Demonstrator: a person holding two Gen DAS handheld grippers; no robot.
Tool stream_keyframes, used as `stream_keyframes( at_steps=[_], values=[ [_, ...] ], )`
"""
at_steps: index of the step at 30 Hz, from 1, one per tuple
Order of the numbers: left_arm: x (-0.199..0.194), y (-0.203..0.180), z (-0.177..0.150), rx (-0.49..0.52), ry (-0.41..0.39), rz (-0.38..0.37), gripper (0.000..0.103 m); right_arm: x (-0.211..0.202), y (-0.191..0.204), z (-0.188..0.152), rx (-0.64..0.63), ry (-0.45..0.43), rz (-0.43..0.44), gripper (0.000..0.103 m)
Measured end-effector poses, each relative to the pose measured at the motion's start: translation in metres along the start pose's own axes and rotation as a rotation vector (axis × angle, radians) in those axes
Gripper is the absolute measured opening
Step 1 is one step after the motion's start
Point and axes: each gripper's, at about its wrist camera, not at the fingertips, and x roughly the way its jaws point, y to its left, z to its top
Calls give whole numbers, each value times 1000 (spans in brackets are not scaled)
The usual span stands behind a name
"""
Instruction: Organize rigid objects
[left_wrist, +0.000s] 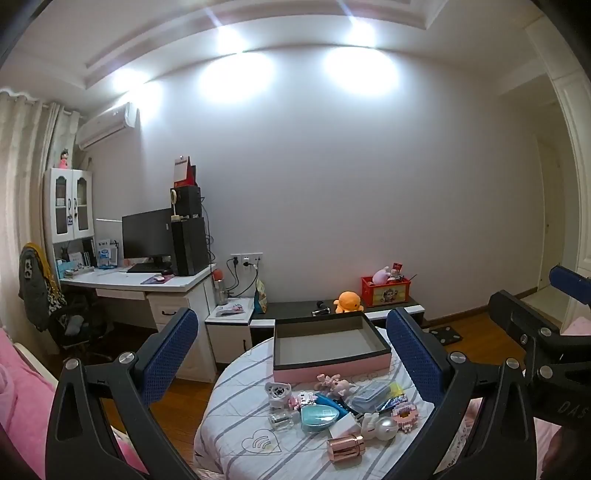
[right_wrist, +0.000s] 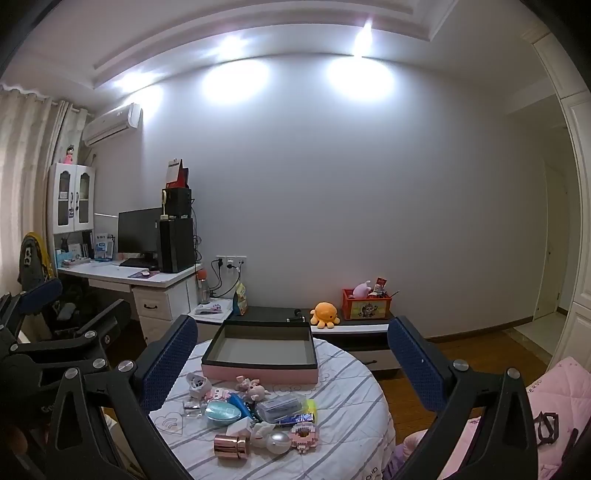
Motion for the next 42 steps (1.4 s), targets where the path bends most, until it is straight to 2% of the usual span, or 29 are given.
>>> stream_keyframes(
  at_steps=[42],
  values=[
    [-3,-1,2,12,-12,3,103,-2,1,-1,4,-2,-2,103]
  ],
)
